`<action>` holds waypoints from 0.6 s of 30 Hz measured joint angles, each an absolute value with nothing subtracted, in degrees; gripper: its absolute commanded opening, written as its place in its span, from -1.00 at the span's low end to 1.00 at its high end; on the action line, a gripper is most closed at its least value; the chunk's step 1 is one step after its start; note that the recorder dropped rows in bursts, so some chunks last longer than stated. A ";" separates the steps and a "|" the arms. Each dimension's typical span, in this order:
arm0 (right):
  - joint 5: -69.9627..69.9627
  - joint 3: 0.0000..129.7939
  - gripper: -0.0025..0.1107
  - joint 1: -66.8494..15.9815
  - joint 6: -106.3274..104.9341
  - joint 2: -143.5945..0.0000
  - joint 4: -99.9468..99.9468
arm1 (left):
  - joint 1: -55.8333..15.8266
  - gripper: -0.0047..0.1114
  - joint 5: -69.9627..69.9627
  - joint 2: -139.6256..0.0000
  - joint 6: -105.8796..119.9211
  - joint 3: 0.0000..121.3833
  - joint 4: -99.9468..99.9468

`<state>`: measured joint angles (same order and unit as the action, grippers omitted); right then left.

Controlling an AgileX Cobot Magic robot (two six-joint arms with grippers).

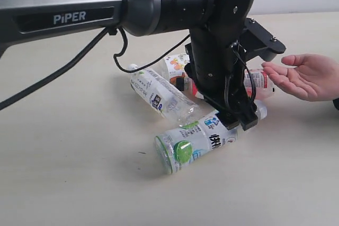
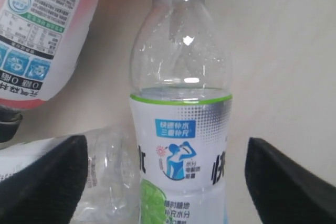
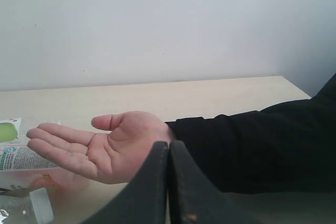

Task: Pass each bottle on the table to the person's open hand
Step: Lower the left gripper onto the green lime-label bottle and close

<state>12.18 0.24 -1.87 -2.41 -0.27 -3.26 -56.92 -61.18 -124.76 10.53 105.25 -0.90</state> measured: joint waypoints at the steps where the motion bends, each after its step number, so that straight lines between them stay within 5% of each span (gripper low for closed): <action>1: 12.18 0.24 -0.96 -1.87 -2.41 -0.27 -3.26 | -56.92 0.43 -61.08 -125.19 10.53 105.25 -1.02; 18: 12.18 0.24 -0.96 -1.87 -2.41 -0.27 -3.26 | -56.92 0.43 -57.43 -129.16 10.44 105.25 -1.02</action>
